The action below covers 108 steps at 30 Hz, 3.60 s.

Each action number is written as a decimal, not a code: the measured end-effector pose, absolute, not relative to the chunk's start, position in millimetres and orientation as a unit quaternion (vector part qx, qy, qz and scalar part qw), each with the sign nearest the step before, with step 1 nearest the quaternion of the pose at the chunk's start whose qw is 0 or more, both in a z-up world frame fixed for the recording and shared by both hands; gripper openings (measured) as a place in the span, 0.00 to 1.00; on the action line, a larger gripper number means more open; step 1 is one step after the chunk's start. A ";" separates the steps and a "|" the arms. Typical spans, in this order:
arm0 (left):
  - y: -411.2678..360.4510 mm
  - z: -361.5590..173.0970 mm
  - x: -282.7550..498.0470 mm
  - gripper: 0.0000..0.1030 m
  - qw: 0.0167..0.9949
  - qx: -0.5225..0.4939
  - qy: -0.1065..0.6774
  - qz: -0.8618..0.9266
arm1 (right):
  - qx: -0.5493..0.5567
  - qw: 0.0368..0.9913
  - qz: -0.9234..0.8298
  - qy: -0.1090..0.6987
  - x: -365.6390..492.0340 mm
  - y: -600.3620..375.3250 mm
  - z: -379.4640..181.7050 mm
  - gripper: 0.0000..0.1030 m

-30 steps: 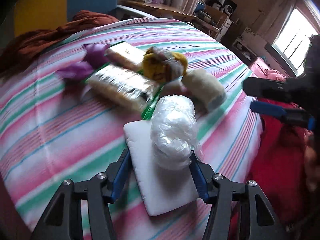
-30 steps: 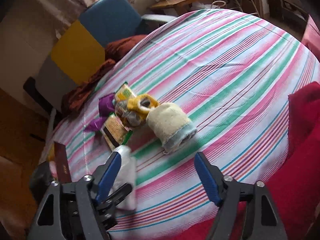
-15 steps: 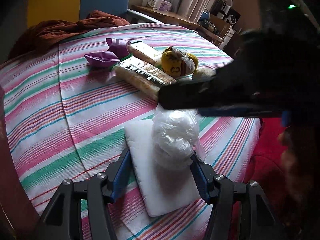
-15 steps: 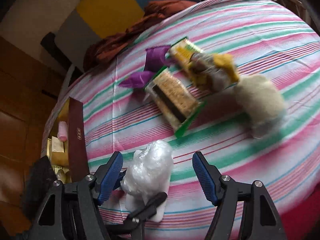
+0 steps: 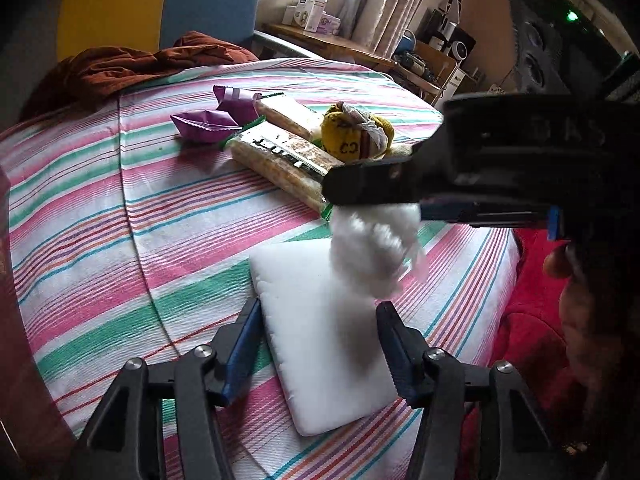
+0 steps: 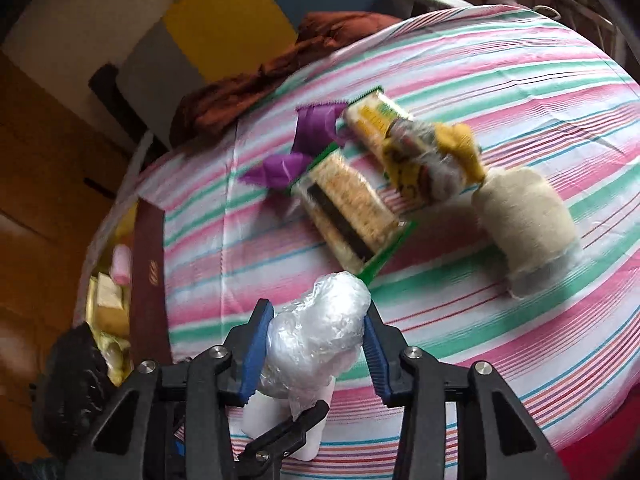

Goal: Organize objects
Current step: 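Carry foam block and plastic bundle into the gold tray and open both tools, then move both open tools from the tray back over the remaining items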

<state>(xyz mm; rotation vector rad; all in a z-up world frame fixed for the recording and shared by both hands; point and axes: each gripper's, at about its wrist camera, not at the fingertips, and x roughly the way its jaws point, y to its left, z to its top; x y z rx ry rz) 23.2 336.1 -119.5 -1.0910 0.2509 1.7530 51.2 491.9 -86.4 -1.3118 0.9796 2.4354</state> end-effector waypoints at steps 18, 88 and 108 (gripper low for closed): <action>234.7 -35.1 21.6 0.56 0.473 -0.394 0.049 0.786 | -0.386 0.072 0.863 0.317 57.0 483.8 -57.8 0.42; 41.7 -12.8 -25.9 0.91 0.182 -0.321 0.007 0.930 | -0.401 -0.022 0.913 0.071 -3.1 236.5 -40.2 0.86; 80.0 -13.2 -10.1 0.92 0.224 -0.327 0.050 0.917 | -0.379 0.024 0.917 0.121 7.3 285.0 -40.8 1.00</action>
